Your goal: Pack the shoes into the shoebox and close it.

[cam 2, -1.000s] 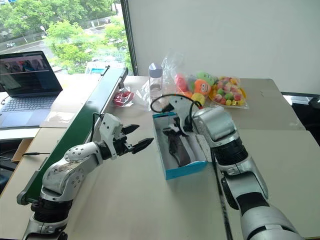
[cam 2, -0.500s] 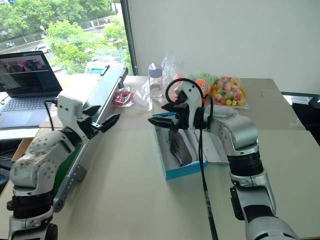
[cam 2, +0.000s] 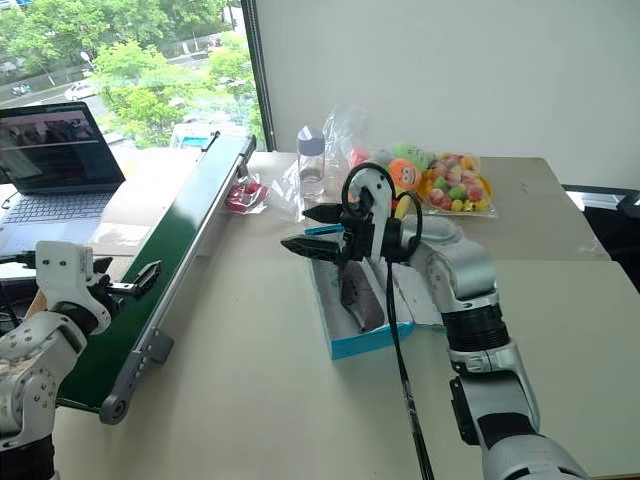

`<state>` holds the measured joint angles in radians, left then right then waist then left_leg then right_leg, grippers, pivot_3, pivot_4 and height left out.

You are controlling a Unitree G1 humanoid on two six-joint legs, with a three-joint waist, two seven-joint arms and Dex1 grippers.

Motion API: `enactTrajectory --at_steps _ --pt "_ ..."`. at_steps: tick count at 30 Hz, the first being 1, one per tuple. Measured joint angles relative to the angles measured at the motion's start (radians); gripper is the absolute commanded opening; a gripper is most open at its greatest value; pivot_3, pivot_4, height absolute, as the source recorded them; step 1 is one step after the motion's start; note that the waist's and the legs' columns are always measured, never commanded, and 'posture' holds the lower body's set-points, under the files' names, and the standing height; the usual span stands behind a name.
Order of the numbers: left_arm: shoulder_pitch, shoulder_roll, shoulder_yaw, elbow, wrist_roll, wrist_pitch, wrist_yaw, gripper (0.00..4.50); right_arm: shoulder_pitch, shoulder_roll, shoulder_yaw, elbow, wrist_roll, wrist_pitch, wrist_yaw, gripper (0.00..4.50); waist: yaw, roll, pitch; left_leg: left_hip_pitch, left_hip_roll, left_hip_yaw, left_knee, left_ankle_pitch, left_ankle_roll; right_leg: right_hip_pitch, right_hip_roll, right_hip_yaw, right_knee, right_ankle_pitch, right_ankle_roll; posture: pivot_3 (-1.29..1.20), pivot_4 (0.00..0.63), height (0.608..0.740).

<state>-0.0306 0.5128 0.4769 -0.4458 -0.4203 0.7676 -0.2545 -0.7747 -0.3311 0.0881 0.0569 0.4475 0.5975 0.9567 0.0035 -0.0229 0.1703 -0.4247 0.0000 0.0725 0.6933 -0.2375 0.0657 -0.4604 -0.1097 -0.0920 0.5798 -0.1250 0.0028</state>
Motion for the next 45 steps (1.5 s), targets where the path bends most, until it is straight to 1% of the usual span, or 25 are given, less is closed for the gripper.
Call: enactTrajectory --at_steps 5,8,14,18,27,31,45 --pt "0.030 -0.047 -0.004 0.000 0.013 -0.017 0.033 4.50 0.000 0.041 0.028 0.052 -0.078 -0.148 -0.040 4.47 0.003 0.000 0.000 0.000 0.000 0.000 0.000 0.000 0.000 0.000 0.000 0.000 0.000 0.000 0.000 0.00 0.150 0.740" --pt "0.034 -0.062 -0.022 -0.001 0.026 -0.031 0.047 4.50 0.005 0.040 0.048 0.057 -0.107 -0.193 -0.039 4.47 0.005 0.000 0.000 0.000 0.000 0.000 0.000 0.000 0.000 0.000 0.000 0.000 0.000 0.000 0.000 0.00 0.150 0.740" --pt "0.021 -0.093 -0.050 0.009 0.049 -0.072 0.071 4.50 0.044 0.029 0.054 0.055 -0.109 -0.186 -0.024 4.47 0.006 0.000 0.000 0.000 0.000 0.000 0.000 0.000 0.000 0.000 0.000 0.000 0.000 0.000 0.000 0.00 0.150 0.740" --pt "-0.013 -0.094 -0.060 0.045 0.074 -0.102 0.089 4.50 0.057 0.030 0.023 0.052 -0.061 -0.106 -0.044 4.47 0.006 0.000 0.000 0.000 0.000 0.000 0.000 0.000 0.000 0.000 0.000 0.000 0.000 0.000 -0.001 0.00 0.150 0.740" --pt "-0.093 -0.101 -0.087 0.147 0.109 -0.159 0.108 4.50 0.074 0.030 0.010 0.051 -0.051 -0.117 -0.070 4.47 0.006 0.000 0.000 0.000 0.000 0.000 0.000 0.000 0.000 0.000 0.000 -0.001 0.000 0.000 -0.001 0.00 0.150 0.740" --pt "-0.126 -0.102 -0.093 0.190 0.116 -0.186 0.109 4.50 0.076 0.029 -0.016 0.046 -0.049 -0.139 -0.086 4.47 0.006 0.000 0.000 0.000 0.000 0.000 0.000 0.000 0.000 0.000 0.000 -0.001 0.000 0.000 0.000 0.00 0.150 0.740" --pt "-0.203 -0.100 -0.175 0.320 0.145 -0.278 0.035 4.50 0.075 0.057 -0.038 0.017 -0.019 -0.113 -0.151 4.47 0.006 0.000 0.000 0.000 0.000 0.000 0.000 0.000 0.000 0.000 0.000 -0.001 0.000 0.001 0.000 0.00 0.150 0.740"
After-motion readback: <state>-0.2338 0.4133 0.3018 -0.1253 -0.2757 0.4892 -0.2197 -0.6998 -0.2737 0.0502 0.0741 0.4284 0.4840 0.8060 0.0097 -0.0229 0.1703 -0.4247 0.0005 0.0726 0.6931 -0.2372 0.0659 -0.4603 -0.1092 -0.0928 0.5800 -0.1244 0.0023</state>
